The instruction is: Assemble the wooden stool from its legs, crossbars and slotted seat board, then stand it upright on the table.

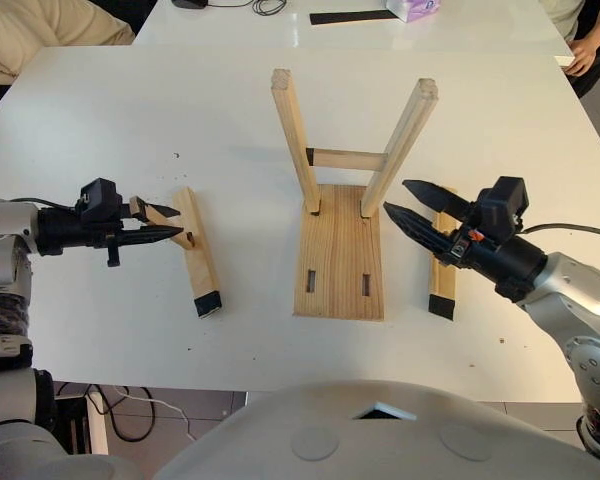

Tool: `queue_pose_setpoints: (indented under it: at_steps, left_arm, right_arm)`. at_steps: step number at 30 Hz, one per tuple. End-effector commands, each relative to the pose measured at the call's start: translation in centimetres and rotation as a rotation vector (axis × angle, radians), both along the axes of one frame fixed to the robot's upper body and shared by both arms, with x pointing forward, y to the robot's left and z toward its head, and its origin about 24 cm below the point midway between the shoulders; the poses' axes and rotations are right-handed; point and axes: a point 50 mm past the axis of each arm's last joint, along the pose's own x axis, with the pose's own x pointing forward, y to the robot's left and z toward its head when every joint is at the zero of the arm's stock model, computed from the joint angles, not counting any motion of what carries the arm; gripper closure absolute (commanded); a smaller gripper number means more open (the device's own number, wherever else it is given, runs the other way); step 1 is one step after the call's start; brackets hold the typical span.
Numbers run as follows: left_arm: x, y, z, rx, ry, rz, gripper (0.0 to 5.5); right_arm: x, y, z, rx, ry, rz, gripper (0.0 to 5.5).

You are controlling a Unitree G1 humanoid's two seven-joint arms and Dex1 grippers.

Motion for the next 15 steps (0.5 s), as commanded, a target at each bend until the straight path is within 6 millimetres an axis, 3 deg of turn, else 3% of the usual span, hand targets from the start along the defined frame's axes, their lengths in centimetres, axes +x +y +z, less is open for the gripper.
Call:
queue_pose_setpoints:
  at_steps: [1, 15]
  left_arm:
    - [-0.5, -0.3, -1.5, 0.003, 0.063, 0.007, 4.2]
    - [0.9, -0.7, -0.5, -0.001, 0.02, -0.001, 4.2]
  right_arm:
    - [0.2, -0.1, 0.0, -0.013, -0.011, 0.009, 3.24]
    - [0.4, -0.1, -0.6, -0.033, -0.013, 0.023, 3.24]
